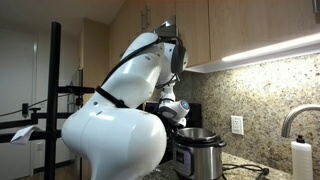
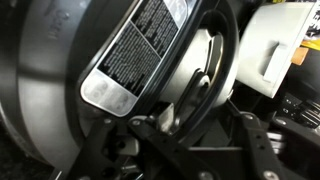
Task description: Cover the cooker with the lid
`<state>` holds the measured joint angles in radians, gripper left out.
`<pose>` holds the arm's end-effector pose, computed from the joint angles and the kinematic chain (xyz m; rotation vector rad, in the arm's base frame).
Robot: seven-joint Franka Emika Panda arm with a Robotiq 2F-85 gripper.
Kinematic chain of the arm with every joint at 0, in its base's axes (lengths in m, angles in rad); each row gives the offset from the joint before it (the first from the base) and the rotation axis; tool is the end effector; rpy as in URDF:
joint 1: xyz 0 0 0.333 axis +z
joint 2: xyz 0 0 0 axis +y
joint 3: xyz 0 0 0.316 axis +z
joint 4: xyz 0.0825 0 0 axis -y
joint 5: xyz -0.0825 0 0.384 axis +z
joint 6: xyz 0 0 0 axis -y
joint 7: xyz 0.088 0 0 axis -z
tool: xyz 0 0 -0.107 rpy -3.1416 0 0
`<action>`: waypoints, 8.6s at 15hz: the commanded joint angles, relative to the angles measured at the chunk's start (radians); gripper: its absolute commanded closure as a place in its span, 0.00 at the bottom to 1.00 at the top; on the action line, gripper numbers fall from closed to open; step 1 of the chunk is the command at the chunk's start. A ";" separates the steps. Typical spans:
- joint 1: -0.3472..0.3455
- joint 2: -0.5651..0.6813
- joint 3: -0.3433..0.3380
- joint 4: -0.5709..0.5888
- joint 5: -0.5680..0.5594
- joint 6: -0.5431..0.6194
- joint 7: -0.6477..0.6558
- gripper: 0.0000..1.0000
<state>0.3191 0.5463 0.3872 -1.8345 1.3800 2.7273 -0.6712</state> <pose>0.5371 0.3823 0.2633 -2.2307 -0.0488 -0.2415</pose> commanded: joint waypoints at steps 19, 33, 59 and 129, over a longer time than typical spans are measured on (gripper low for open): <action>0.053 -0.137 0.060 -0.103 -0.080 0.032 -0.118 0.99; -0.019 -0.219 0.079 -0.139 0.042 -0.036 -0.126 0.99; 0.042 -0.220 -0.030 -0.162 -0.145 -0.131 0.058 0.97; 0.045 -0.525 -0.013 -0.340 0.660 0.181 0.282 0.99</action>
<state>0.3708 0.0682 0.3798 -2.1438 2.0020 2.9015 -0.3775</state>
